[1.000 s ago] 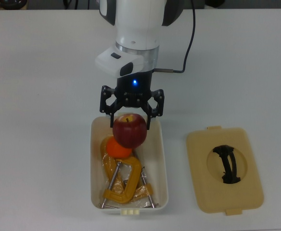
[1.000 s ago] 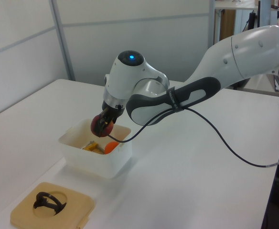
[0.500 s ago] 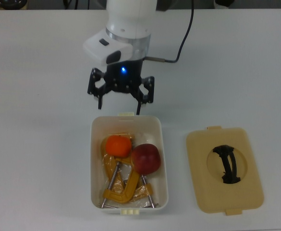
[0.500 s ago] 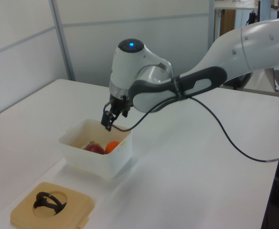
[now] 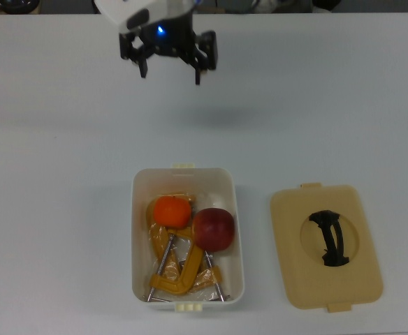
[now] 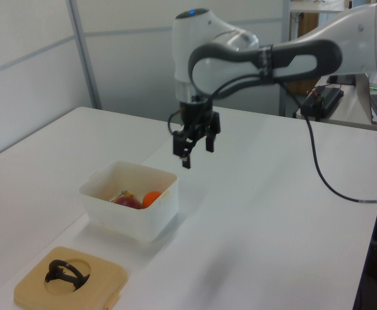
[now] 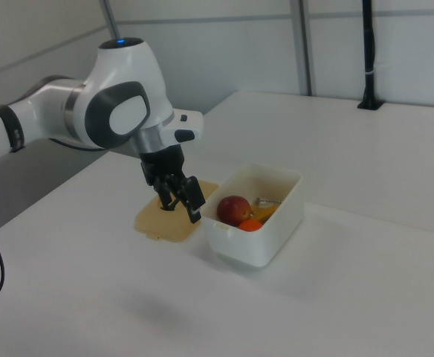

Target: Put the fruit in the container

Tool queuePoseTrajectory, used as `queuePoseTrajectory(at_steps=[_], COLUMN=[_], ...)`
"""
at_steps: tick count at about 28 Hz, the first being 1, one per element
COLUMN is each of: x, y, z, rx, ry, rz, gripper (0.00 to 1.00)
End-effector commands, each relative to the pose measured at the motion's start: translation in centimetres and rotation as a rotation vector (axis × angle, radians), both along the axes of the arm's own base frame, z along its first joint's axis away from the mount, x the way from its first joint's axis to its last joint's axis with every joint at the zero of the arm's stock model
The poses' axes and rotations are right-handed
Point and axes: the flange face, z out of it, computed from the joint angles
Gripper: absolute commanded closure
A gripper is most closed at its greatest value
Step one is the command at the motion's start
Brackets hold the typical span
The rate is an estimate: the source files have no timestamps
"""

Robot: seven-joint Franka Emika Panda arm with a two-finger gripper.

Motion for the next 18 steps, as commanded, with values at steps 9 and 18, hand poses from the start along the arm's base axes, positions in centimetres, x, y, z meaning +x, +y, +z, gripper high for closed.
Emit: queuePoseTrajectory(at_steps=[9,18], x=[-2.4,-2.4], y=[-2.8,-2.6], z=[2.4,2.3], rx=[0.003,-0.042], ry=[0.018,0.023], rz=[0.100,0.107], gripper=[0.00,0.00])
